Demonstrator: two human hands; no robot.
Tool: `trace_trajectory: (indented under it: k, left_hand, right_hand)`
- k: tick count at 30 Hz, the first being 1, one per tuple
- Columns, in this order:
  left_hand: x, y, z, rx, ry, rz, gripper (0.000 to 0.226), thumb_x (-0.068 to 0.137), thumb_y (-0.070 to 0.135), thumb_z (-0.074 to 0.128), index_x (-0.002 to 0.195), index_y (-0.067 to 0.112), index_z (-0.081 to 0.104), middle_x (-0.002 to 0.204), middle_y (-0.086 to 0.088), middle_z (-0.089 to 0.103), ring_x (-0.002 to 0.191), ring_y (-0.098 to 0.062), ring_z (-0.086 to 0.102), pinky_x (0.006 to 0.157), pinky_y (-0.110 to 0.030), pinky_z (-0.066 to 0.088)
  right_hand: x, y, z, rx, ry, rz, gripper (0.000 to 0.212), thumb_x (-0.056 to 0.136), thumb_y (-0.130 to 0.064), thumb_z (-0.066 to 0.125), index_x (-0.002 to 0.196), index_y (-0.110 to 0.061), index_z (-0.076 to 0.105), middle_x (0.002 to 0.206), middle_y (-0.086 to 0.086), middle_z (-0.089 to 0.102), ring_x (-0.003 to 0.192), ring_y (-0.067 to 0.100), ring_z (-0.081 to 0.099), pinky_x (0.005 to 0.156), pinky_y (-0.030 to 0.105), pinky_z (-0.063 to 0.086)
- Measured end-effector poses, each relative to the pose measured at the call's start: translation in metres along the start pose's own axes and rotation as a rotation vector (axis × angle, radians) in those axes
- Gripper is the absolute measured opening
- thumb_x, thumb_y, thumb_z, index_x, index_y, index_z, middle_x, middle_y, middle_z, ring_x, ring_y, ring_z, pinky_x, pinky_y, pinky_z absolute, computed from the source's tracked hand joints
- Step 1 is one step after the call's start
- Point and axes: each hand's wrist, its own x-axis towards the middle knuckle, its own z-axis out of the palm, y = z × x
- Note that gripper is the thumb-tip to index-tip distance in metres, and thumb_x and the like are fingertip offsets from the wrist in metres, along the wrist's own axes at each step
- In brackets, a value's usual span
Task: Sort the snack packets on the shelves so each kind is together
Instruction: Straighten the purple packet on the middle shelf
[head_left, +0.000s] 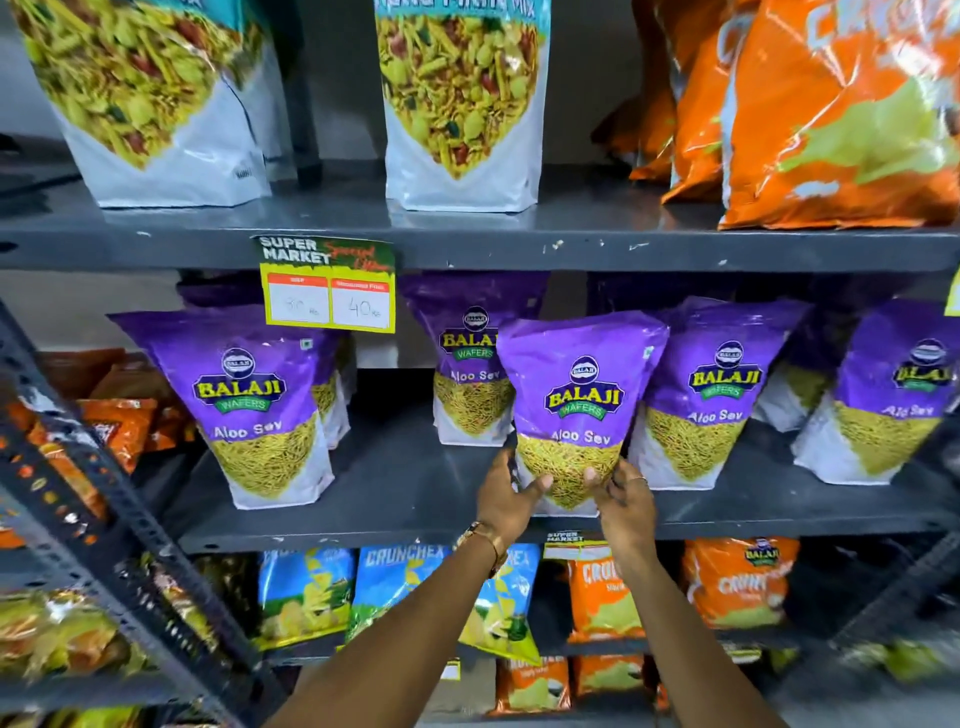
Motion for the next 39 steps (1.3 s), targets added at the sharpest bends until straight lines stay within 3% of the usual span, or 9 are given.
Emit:
trace_trajectory:
  k: [2,5,8,13,16,21,26,34,39]
  left_hand:
    - [-0.006,-0.004,-0.009,-0.016,0.051,0.018,0.055,0.079,0.020,0.076,0.127,0.016,0.050,0.120,-0.001,0.064,0.106,-0.012,0.060,0.086,-0.019,0.047]
    - [-0.012,-0.008,-0.027,-0.004,0.133,0.037,0.041,0.080,0.009,0.074,0.113,0.021,0.051,0.107,0.001,0.063,0.093,0.006,0.058,0.077,-0.012,0.045]
    - [-0.015,-0.013,-0.049,-0.017,0.186,0.047,0.040,0.079,0.010,0.074,0.109,0.025,0.052,0.108,-0.003,0.065,0.096,-0.006,0.061,0.085,-0.025,0.049]
    - [-0.010,-0.017,-0.077,0.011,0.230,0.030,0.039,0.079,0.008,0.074,0.105,0.026,0.051,0.105,0.000,0.064,0.094,-0.010,0.060,0.073,-0.003,0.045]
    - [-0.004,-0.023,-0.086,-0.019,0.235,0.007,0.040,0.080,0.006,0.073,0.109,0.022,0.051,0.108,-0.003,0.064,0.101,-0.018,0.061,0.077,-0.012,0.051]
    - [0.004,-0.021,-0.093,-0.067,0.224,-0.025,0.046,0.080,0.000,0.071,0.121,0.003,0.050,0.116,-0.009,0.061,0.108,-0.019,0.056,0.079,-0.017,0.054]
    - [0.008,-0.026,-0.099,-0.071,0.222,-0.063,0.049,0.079,0.008,0.075,0.122,0.008,0.051,0.126,-0.016,0.063,0.117,-0.029,0.060,0.099,-0.052,0.051]
    - [0.006,-0.015,-0.096,-0.060,0.170,-0.087,0.051,0.082,0.010,0.072,0.126,0.009,0.044,0.118,-0.007,0.062,0.114,-0.028,0.059,0.099,-0.054,0.050]
    - [0.002,-0.005,-0.099,-0.019,0.128,-0.085,0.061,0.081,0.010,0.073,0.131,0.003,0.038,0.132,-0.018,0.058,0.117,-0.029,0.057,0.102,-0.048,0.048]
  right_hand:
    - [-0.005,0.001,0.010,0.014,-0.009,-0.003,0.086,0.060,-0.066,0.073,0.120,-0.006,0.058,0.109,0.013,0.070,0.098,0.015,0.067,0.088,0.033,0.052]
    - [-0.011,0.000,0.031,0.034,-0.028,-0.021,0.097,0.051,-0.074,0.072,0.119,-0.006,0.058,0.103,0.004,0.071,0.090,0.001,0.069,0.078,0.015,0.053]
    - [-0.016,-0.001,0.052,0.002,-0.044,-0.036,0.079,0.055,-0.066,0.072,0.113,-0.014,0.059,0.101,-0.001,0.071,0.093,0.011,0.069,0.076,0.015,0.054]
    - [-0.018,-0.001,0.080,-0.053,-0.065,-0.030,0.036,0.071,-0.044,0.073,0.100,-0.031,0.055,0.096,-0.015,0.067,0.095,0.017,0.067,0.086,0.036,0.054]
    - [-0.016,0.000,0.090,-0.060,-0.087,-0.022,0.030,0.079,-0.025,0.073,0.102,-0.027,0.054,0.095,-0.010,0.067,0.096,0.022,0.067,0.088,0.041,0.053]
    - [-0.013,-0.003,0.099,-0.078,-0.086,-0.001,0.034,0.079,-0.023,0.073,0.106,-0.022,0.052,0.101,0.005,0.066,0.099,0.026,0.067,0.087,0.039,0.054]
    - [-0.009,-0.002,0.103,-0.078,-0.093,0.018,0.036,0.079,-0.022,0.074,0.106,-0.020,0.051,0.106,0.008,0.065,0.102,0.026,0.066,0.087,0.039,0.054]
    - [-0.006,-0.009,0.104,-0.088,-0.092,0.076,0.049,0.078,-0.026,0.074,0.120,-0.011,0.053,0.113,0.010,0.065,0.106,0.028,0.064,0.092,0.044,0.054]
    - [-0.008,-0.017,0.099,-0.162,-0.160,0.061,0.069,0.081,-0.034,0.070,0.138,-0.014,0.038,0.132,0.012,0.060,0.121,0.030,0.059,0.102,0.050,0.048]
